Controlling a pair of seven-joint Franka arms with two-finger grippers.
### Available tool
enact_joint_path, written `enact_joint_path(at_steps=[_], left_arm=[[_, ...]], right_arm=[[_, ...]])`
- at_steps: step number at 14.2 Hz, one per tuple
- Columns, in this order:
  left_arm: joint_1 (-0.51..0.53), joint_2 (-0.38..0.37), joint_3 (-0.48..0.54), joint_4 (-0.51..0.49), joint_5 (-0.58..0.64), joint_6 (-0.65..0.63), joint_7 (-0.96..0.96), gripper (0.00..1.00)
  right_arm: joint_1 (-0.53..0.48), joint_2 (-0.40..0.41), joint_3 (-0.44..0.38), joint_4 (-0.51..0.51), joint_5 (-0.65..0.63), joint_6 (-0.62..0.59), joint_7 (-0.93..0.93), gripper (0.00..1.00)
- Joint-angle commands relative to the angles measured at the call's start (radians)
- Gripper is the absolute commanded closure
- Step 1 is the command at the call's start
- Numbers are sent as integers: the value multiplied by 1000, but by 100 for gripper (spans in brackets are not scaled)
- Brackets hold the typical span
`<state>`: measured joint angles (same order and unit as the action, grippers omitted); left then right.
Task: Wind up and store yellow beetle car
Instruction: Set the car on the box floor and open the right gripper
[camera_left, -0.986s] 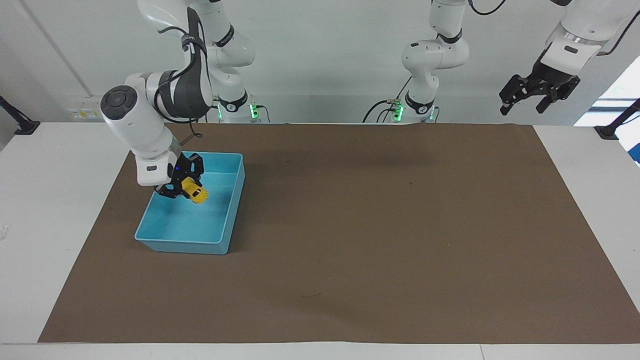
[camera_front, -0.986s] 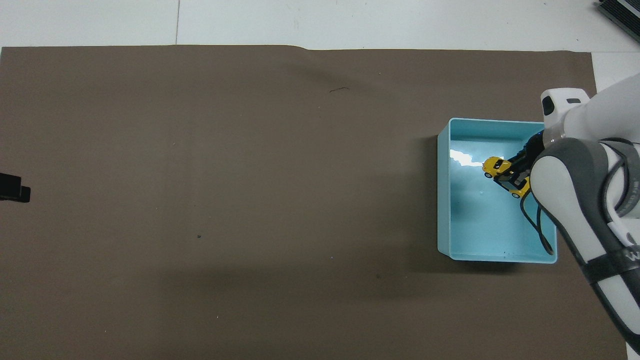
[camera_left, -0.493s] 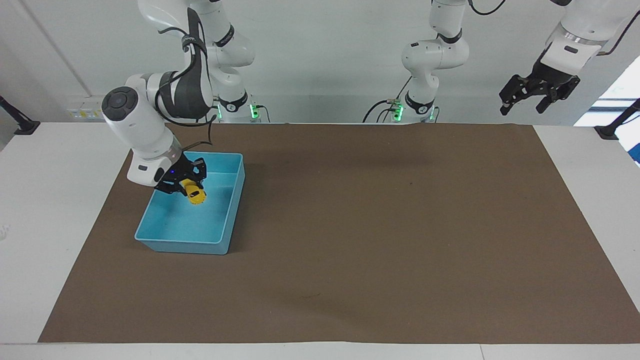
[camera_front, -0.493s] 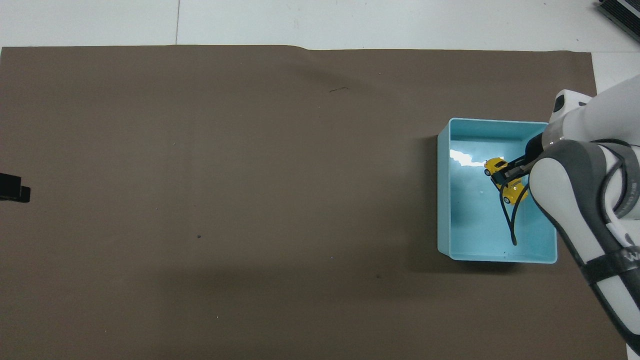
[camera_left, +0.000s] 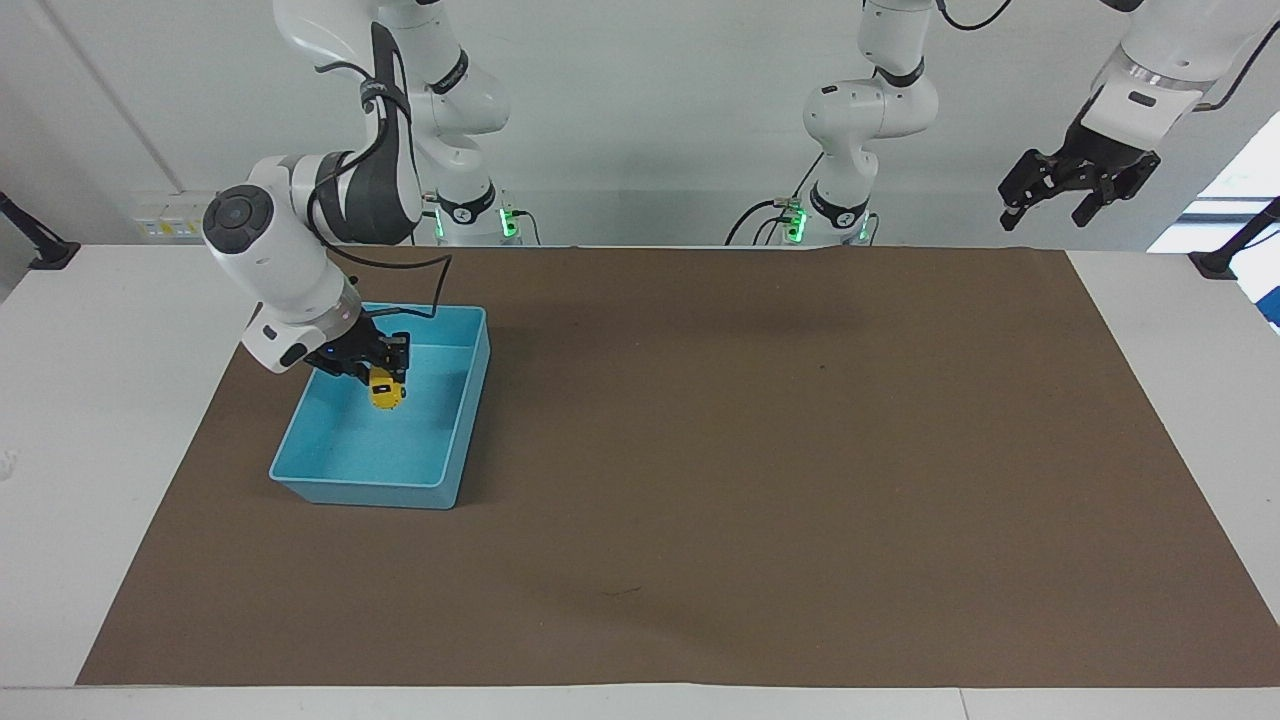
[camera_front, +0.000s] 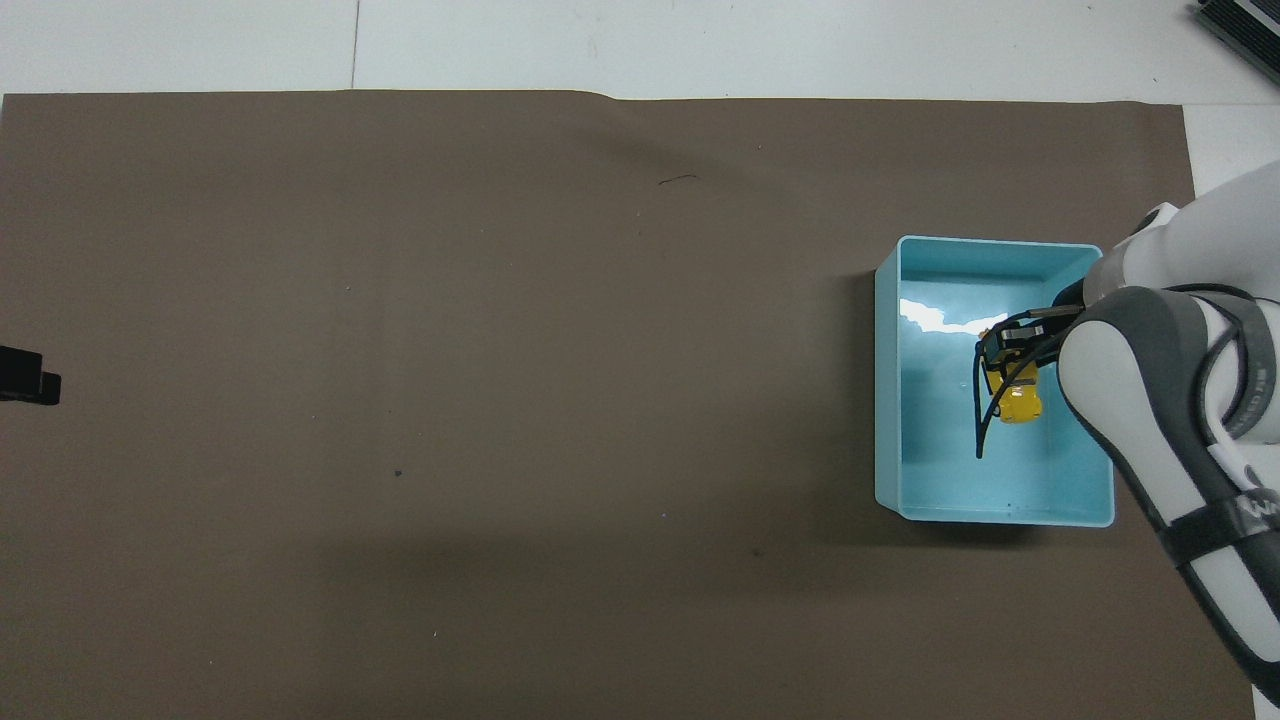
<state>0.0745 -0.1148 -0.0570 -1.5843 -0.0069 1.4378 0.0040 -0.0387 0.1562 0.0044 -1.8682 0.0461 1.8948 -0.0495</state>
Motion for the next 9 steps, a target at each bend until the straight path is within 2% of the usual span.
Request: enact_joint_path(at_steps=[1, 9], left_arm=[[14, -12, -6, -13, -18, 1, -1, 0], [14, -13, -6, -14, -18, 1, -2, 0]], right_arm=[[-18, 0, 9, -37, 17, 50, 63, 82], [-32, 6, 11, -138, 17, 154, 97, 84]])
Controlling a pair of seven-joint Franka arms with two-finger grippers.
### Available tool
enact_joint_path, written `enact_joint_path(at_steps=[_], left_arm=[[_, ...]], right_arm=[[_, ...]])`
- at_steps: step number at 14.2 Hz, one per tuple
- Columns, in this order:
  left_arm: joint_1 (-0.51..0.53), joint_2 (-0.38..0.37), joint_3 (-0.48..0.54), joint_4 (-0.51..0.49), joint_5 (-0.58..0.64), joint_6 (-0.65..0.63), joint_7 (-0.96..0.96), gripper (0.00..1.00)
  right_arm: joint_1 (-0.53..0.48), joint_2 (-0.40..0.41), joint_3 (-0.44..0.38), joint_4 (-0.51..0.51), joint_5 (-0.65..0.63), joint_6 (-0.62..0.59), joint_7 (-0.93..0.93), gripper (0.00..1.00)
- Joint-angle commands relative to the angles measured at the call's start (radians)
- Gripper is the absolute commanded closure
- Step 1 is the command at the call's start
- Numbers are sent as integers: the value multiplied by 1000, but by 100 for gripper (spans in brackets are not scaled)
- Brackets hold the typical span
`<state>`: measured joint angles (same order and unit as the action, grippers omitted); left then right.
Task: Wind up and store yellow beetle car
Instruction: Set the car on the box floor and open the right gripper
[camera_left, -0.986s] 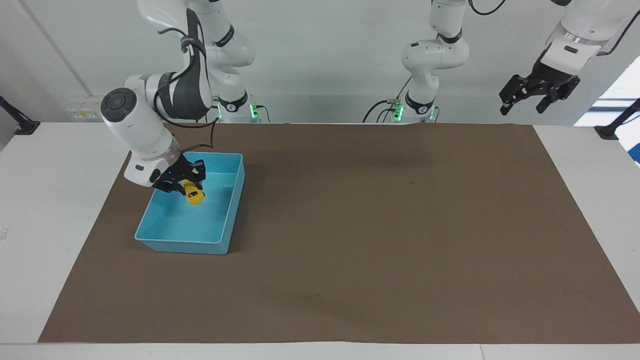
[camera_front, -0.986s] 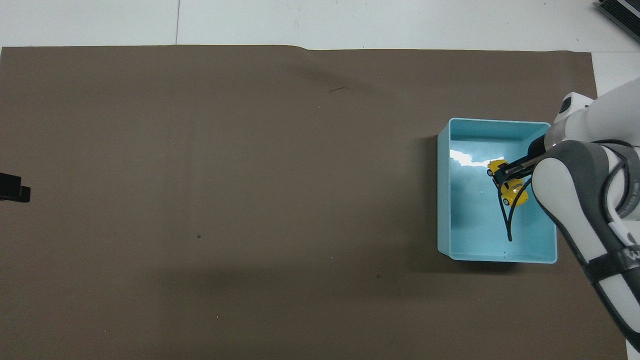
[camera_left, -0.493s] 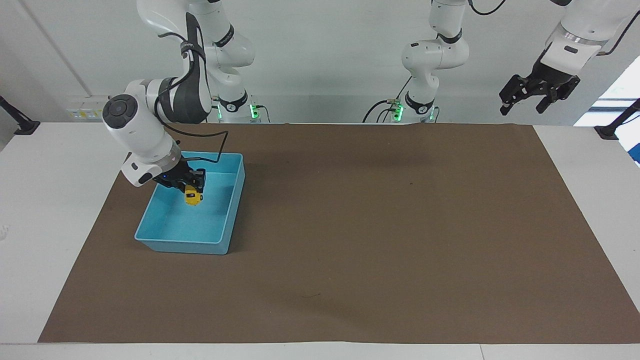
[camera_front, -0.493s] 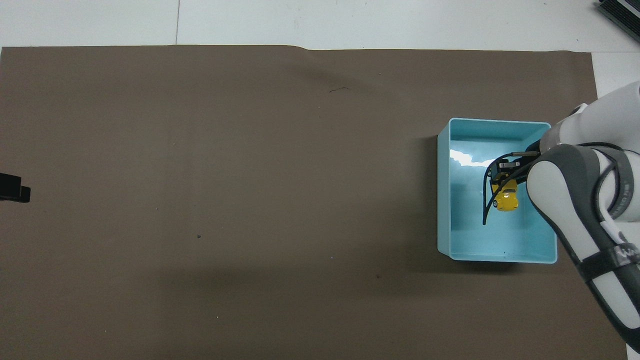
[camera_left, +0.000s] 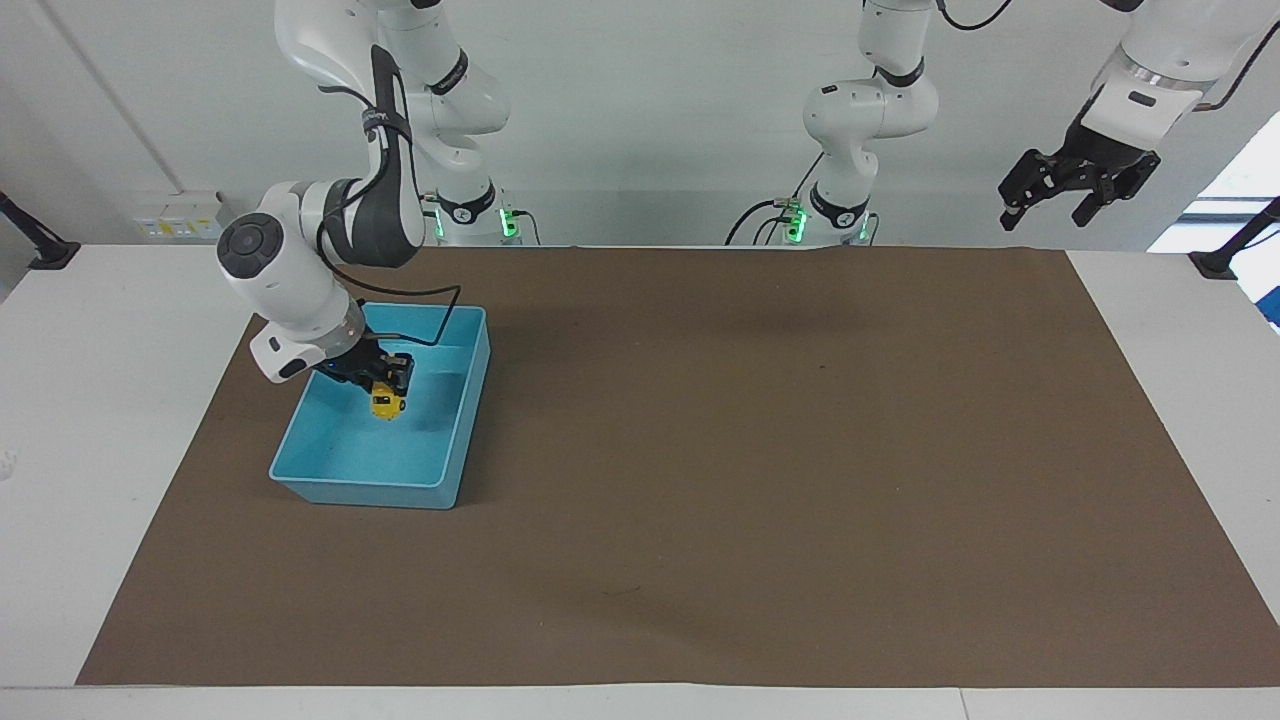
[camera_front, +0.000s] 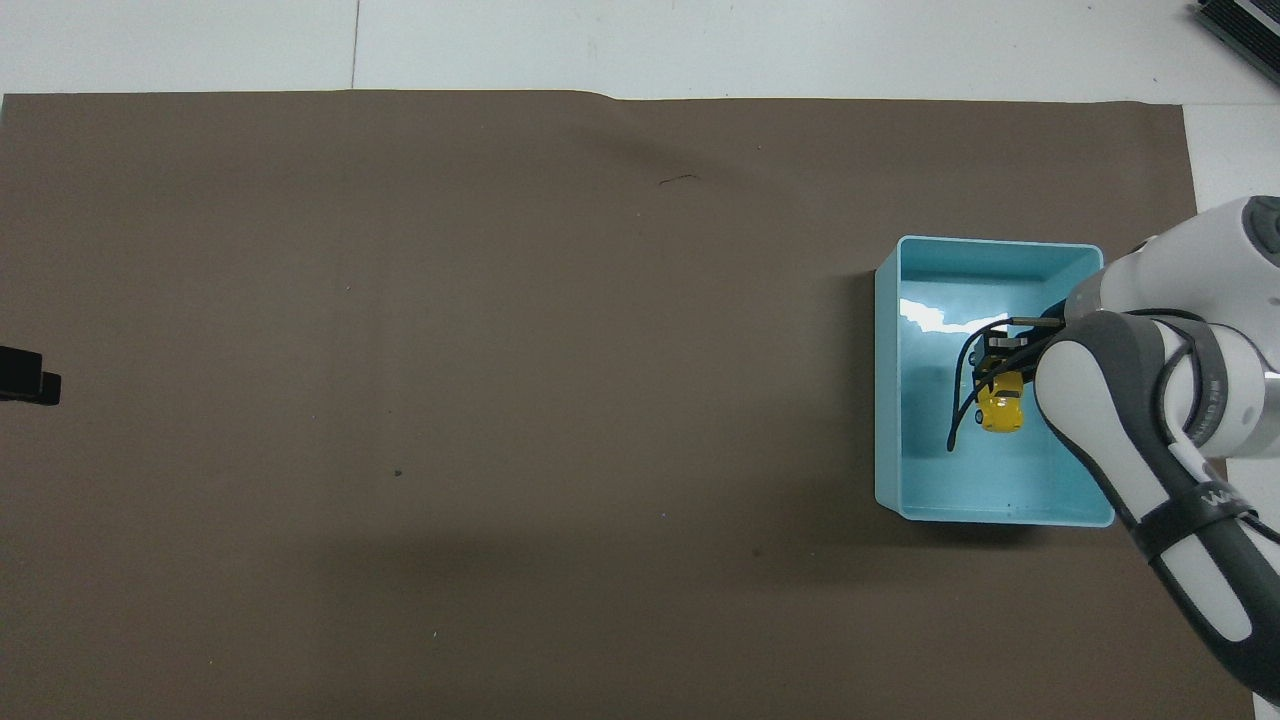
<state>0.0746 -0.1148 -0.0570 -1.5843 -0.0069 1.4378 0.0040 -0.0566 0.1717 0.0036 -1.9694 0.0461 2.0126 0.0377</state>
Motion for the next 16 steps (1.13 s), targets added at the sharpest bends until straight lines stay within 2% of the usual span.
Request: enact_joint_path(at_steps=[1, 8, 12, 16], left_arm=[[14, -13, -6, -14, -18, 1, -1, 0], [14, -13, -6, -13, -18, 1, -1, 0], [14, -13, -6, -14, -18, 1, -1, 0], [14, -13, -6, -14, -18, 1, -1, 0]], right_arm=[[-11, -4, 10, -46, 17, 69, 8, 84], [-8, 57, 12, -69, 17, 155, 4, 84], [1, 57, 12, -74, 17, 161, 14, 83], [0, 58, 12, -74, 17, 161, 16, 75]])
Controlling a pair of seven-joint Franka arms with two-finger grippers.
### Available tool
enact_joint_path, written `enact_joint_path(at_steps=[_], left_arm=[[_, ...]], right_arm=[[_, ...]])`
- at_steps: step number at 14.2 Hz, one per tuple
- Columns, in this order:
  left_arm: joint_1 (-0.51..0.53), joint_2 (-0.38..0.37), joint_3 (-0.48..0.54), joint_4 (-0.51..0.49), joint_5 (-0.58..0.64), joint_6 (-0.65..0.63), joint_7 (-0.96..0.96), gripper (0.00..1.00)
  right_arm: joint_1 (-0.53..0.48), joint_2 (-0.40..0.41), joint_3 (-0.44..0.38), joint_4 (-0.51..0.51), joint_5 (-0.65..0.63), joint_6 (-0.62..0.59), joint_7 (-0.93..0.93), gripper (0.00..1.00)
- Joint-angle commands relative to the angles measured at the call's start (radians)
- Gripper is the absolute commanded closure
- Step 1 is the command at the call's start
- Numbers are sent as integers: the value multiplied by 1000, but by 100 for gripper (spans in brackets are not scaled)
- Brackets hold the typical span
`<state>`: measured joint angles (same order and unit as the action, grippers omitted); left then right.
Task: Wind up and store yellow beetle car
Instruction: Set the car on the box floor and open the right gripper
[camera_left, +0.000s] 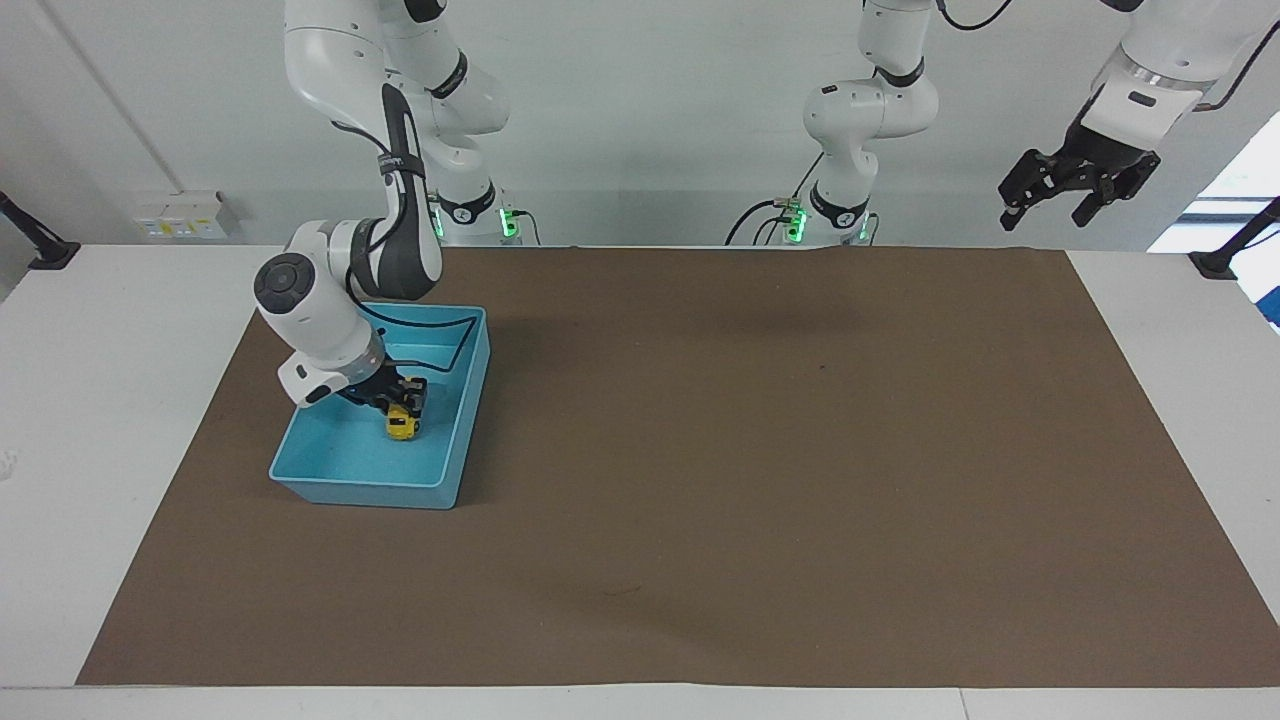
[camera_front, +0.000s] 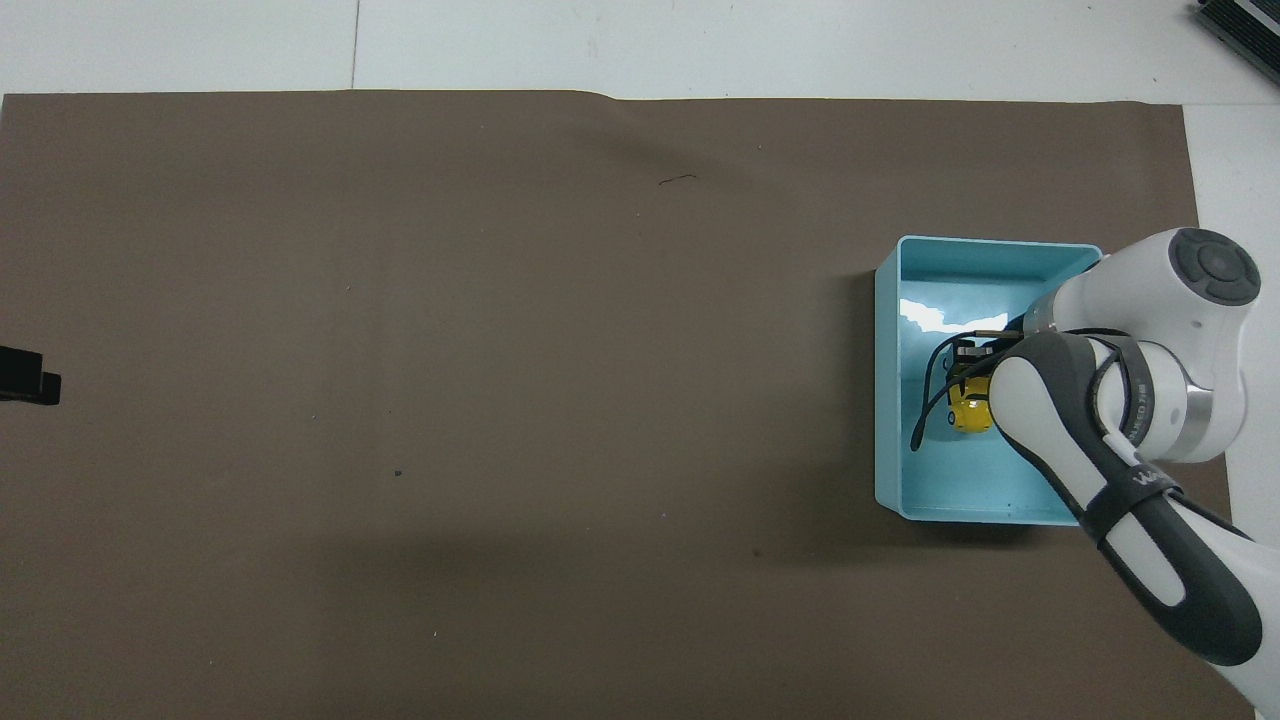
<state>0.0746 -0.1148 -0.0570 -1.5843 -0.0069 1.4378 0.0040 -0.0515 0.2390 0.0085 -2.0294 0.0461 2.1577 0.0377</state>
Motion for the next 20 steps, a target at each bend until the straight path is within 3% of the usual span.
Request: enact_joint_path(at_steps=[1, 4, 7, 20], left_arm=[[14, -13, -6, -13, -18, 1, -1, 0], [14, -13, -6, -13, -18, 1, -2, 0], [14, -13, -6, -14, -18, 1, -1, 0], [14, -13, -6, -13, -18, 1, -1, 0]], right_arm=[[-7, -9, 7, -14, 17, 16, 19, 65], [-11, -9, 7, -12, 17, 13, 19, 32], [-13, -9, 7, -11, 17, 10, 22, 22], [-8, -32, 8, 67, 18, -71, 37, 14]])
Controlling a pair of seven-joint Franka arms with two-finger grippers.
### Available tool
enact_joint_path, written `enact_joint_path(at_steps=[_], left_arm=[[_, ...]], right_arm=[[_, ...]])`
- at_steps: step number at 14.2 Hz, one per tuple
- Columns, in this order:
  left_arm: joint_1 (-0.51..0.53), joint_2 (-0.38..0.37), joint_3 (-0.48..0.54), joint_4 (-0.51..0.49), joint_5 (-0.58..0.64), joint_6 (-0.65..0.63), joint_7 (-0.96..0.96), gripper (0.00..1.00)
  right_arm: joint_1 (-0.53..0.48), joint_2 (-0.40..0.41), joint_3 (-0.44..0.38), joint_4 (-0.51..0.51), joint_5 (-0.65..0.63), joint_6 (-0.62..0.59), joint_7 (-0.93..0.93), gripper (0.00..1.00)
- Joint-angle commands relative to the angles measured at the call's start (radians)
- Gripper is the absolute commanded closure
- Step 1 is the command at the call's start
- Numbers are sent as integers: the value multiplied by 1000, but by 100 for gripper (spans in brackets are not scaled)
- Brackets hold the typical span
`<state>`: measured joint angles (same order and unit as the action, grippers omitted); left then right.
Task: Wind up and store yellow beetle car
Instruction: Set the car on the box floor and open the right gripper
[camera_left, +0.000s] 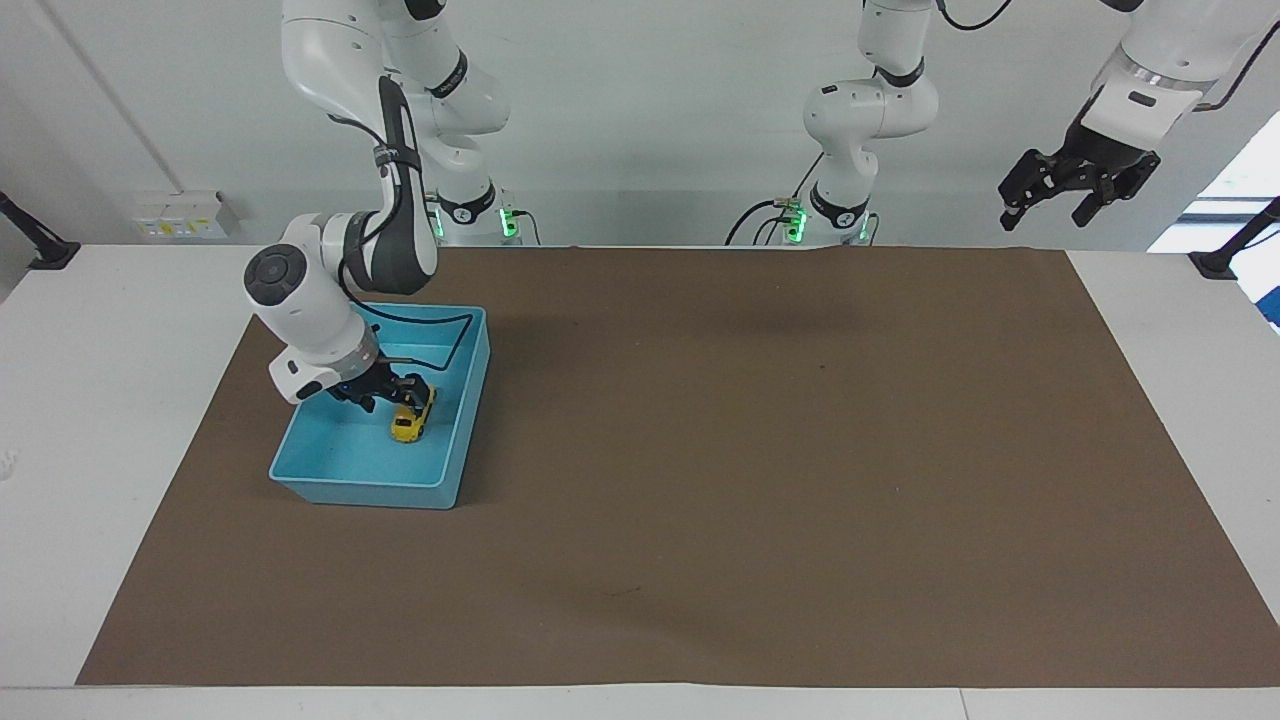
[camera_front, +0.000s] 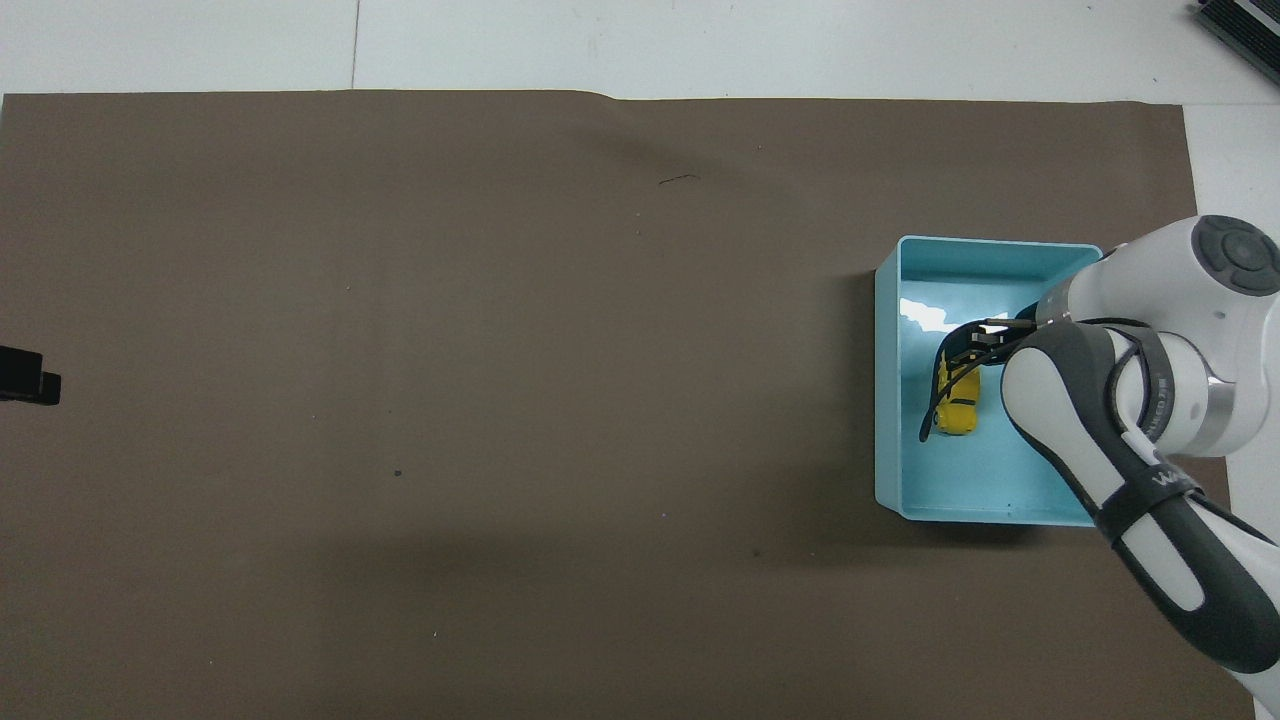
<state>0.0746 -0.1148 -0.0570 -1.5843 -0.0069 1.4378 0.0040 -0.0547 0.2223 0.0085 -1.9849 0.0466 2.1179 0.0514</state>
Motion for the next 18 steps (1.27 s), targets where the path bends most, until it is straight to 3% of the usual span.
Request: enact_joint_path(at_steps=[1, 15, 18], left_arm=[[14, -13, -6, -13, -18, 1, -1, 0], [14, -13, -6, -13, -18, 1, -1, 0], [14, -13, -6, -13, -18, 1, -1, 0]], right_arm=[[-5, -18, 8, 27, 18, -36, 24, 13], [-11, -113, 7, 104, 16, -98, 15, 3], [-13, -123, 7, 159, 16, -177, 21, 2]])
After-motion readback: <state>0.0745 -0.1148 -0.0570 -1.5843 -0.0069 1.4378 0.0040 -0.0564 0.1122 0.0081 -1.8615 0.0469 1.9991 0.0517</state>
